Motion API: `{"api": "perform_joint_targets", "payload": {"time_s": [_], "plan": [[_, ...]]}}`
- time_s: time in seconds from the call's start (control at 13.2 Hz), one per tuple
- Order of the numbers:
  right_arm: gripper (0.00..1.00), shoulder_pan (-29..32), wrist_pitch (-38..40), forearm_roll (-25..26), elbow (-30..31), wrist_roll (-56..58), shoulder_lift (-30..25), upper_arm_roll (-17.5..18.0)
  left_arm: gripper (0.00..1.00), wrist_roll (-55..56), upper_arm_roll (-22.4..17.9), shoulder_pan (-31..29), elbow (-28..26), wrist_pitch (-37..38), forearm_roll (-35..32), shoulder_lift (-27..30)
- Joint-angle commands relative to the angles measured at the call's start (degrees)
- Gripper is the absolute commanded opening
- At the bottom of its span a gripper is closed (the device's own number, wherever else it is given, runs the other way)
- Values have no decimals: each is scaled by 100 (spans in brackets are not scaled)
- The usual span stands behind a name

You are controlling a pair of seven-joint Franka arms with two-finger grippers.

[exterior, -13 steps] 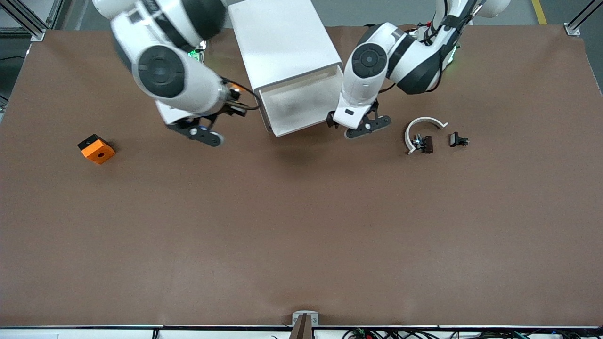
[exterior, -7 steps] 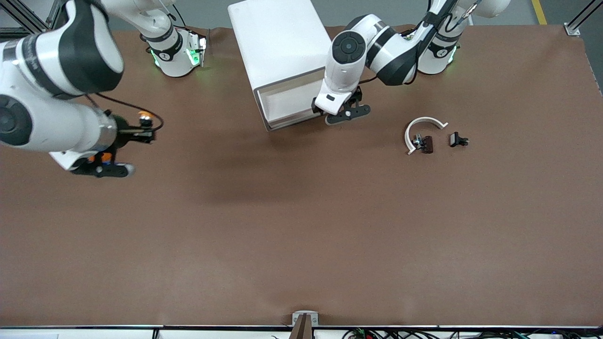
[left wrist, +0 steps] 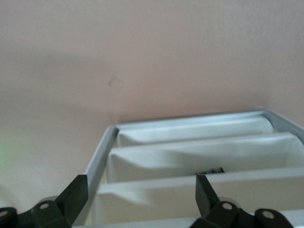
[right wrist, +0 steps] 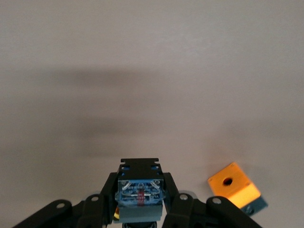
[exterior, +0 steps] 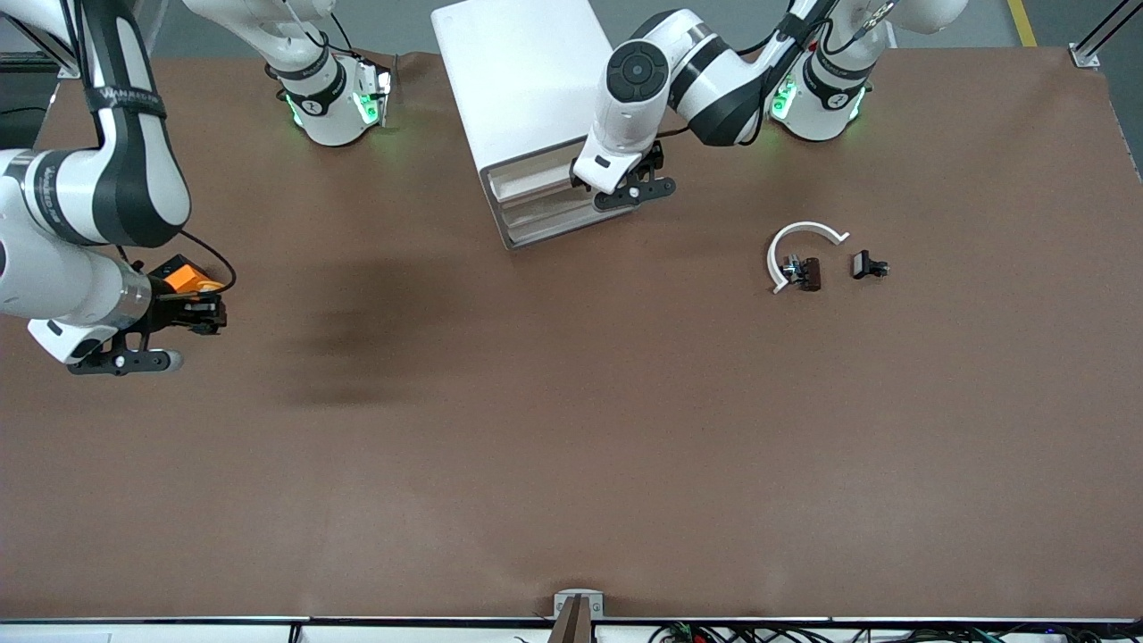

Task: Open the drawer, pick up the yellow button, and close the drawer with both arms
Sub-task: 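Push the drawer shut with the left gripper while the right gripper carries the button, then set the button beside the orange block with the right gripper while the left retracts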

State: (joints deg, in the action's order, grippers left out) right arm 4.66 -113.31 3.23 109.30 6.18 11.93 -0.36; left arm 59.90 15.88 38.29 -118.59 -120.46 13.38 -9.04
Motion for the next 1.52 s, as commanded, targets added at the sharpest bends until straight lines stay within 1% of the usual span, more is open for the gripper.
{"api": "perform_joint_targets", "payload": {"time_s": [0.0, 0.15, 0.23, 0.3, 0.45, 0.53, 0.61, 0.68, 0.83, 1.06, 1.14, 1.21, 1.29, 1.44], "plan": [[3, 446, -725, 186, 574, 111, -183, 124, 100, 13, 213, -23, -50, -48, 471, 8], [4, 692, -1428, 256, 846, 111, 80, 124, 100, 13, 231, -23, -41, -48, 717, -89], [4, 764, -1553, 257, 856, 111, 290, 124, 100, 13, 231, -23, -32, -39, 875, -115], [4, 825, -1641, 265, 847, 111, 509, 124, 100, 22, 231, -23, -23, -30, 894, -124], [4, 870, -2131, 266, 847, 111, 940, 124, 100, 30, 161, -137, 55, -13, 860, -133], [6, 931, -2273, 266, 838, 103, 1134, 124, 100, 4, 135, -390, 151, -13, 825, -124], [9, 966, -2335, 266, 829, 94, 1301, 124, 100, -22, 134, -784, 266, 22, 798, -133], [9, 984, -2397, 257, 829, 85, 1398, 124, 100, -40, 134, -1093, 380, 40, 598, -142], [9, 993, -2529, 257, 829, 41, 1566, 115, 100, -40, 143, -1603, 591, 49, -218, -142], [13, 984, -2740, 257, 838, 23, 1725, 27, 100, -328, 134, -2543, 697, 58, -641, -133], [21, 984, -2740, 257, 838, 23, 1725, 27, 100, -521, 134, -2833, 776, 58, -896, -133], [59, 984, -2723, 257, 838, 23, 1725, 27, 100, -828, 134, -3123, 794, 58, -1090, -133], [98, 984, -2688, 257, 838, 23, 1716, 27, 100, -1153, 134, -3404, 855, 58, -1318, -116], [100, 949, -2478, 257, 829, 6, 1655, 27, 100, -1995, 134, -3967, 1030, 276, -1714, -81]]}}
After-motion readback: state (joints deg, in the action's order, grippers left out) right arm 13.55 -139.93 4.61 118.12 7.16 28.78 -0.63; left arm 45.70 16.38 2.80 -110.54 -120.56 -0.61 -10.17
